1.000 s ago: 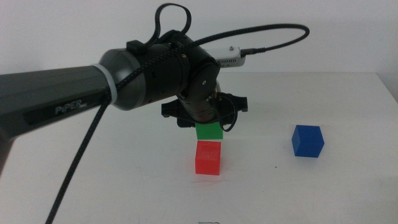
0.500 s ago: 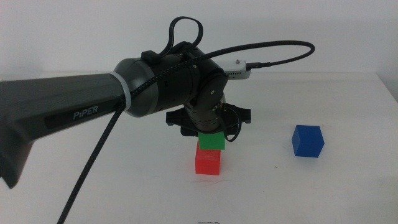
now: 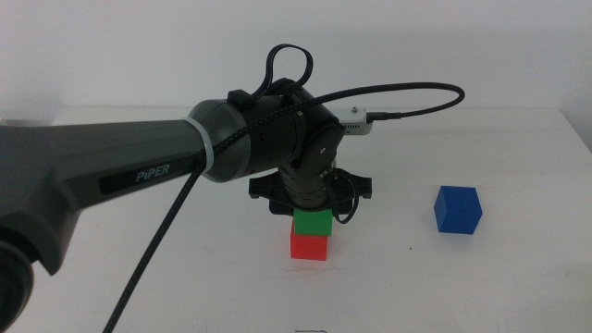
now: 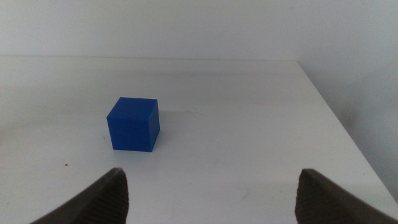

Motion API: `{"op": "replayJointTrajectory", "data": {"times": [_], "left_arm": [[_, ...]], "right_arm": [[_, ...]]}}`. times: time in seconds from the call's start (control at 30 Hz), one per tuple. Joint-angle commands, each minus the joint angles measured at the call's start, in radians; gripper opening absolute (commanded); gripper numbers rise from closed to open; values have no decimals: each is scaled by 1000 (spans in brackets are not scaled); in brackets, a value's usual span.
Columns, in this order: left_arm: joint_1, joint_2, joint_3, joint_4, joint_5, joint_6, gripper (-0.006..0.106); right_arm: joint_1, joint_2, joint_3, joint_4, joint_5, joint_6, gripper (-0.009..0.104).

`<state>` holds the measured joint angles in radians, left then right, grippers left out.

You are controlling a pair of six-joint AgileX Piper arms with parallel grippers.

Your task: Stack red cubes first, then green, then blue cubes in a specific spot.

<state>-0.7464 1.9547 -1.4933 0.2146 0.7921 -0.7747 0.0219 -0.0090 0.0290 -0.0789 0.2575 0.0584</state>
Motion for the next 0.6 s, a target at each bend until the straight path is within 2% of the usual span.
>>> {"op": "replayJointTrajectory", "data": {"times": [0.0,0.2,0.3,0.33,0.37,0.47,0.57], "left_arm": [[-8,-54,-25,15,-28,-4,19],[-8,-54,-25,28,-24,-5,21],[-8,-54,-25,28,-21,-5,31],[-8,-54,-25,28,-16,-5,38],[-8,-54,-25,28,-10,-4,72],[-8,-54,-25,29,-4,-1,93],[-8,-56,-27,29,3,0,94]], "right_arm": [[-6,-13,-19,-13,-72,-9,89],[-6,-13,-19,-13,-72,-9,89],[-6,-13,-19,-13,-72,-9,89],[-6,-13,-19,-13,-72,-9,89],[-6,-13,-19,-13,-72,-9,89],[-6,-13,-19,-13,-72,-9,89],[-6,-13,-19,-13,-72,-9,89]]}}
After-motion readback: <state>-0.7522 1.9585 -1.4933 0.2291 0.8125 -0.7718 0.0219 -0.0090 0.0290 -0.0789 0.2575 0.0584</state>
